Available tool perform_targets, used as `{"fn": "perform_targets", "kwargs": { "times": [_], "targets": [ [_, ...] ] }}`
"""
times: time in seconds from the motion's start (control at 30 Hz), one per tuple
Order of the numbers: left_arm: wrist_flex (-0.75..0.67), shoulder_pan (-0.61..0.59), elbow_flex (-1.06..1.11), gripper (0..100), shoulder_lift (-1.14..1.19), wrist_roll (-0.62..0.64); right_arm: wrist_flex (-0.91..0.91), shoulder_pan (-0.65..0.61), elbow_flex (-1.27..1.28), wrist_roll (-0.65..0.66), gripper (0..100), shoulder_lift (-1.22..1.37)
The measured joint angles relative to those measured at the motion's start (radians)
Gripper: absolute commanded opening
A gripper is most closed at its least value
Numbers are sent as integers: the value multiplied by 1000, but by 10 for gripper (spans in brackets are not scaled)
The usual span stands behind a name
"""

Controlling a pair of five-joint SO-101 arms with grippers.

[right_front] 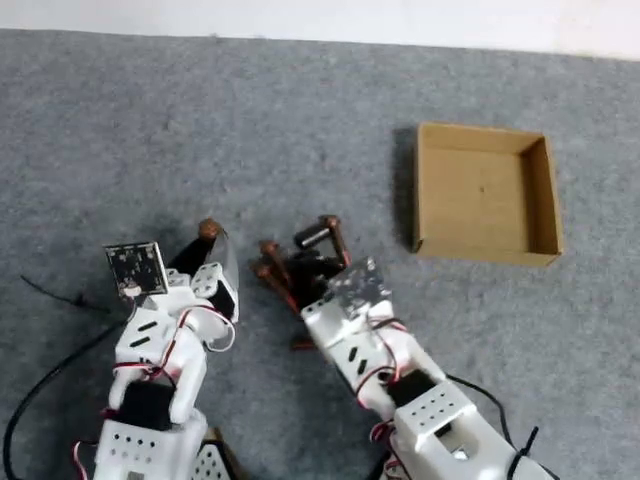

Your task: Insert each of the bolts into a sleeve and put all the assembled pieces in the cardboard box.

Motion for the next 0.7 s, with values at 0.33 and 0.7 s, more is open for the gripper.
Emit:
{"fn": "perform_targets", "kwargs": {
  "times": [0.33, 0.7],
  "targets": [
    [5, 3, -11, 5, -5, 103, 0, -115, 2, 206, 3, 0],
    [5, 3, -11, 5, -5, 141, -35, -117, 5, 218, 3, 0]
  ]
}}
